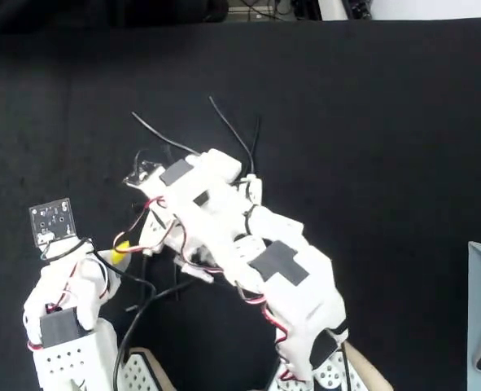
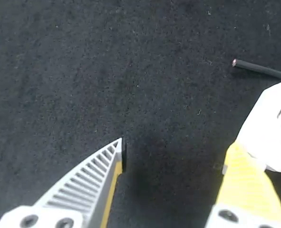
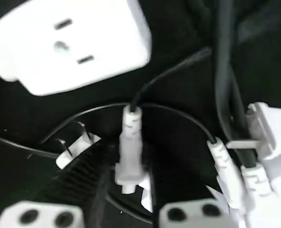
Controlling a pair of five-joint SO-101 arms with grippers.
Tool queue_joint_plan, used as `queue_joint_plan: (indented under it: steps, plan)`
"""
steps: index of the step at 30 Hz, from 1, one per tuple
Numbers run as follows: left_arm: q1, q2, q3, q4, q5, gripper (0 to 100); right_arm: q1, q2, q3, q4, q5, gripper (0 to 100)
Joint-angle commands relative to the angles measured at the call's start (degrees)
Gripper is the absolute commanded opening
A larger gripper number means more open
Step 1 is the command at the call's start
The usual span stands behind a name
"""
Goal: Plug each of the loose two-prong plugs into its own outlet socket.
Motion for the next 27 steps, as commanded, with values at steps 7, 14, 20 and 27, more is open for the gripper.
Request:
queue_joint_plan:
  steps: [7, 14, 20, 27]
  plan:
    - [-0.66, -0.18, -1.01, -0.62, 0.09, 33, 6.95, -17.19, -0.66, 8.53, 5.54, 1.1]
    - [-0.66, -0.18, -0.48, -0.79, 0.09, 33, 17.58, -32.4, 2.33, 12.22, 11.43, 1.1]
    - [-0.66, -0.18, -0.57, -0.97, 0.09, 33, 28.04, -39.34, 13.05, 9.93, 16.26, 1.1]
    - [-0.66, -0.18, -4.88, -1.14, 0.53, 33, 31.03, -47.43, 17.71, 9.76, 13.63, 1.1]
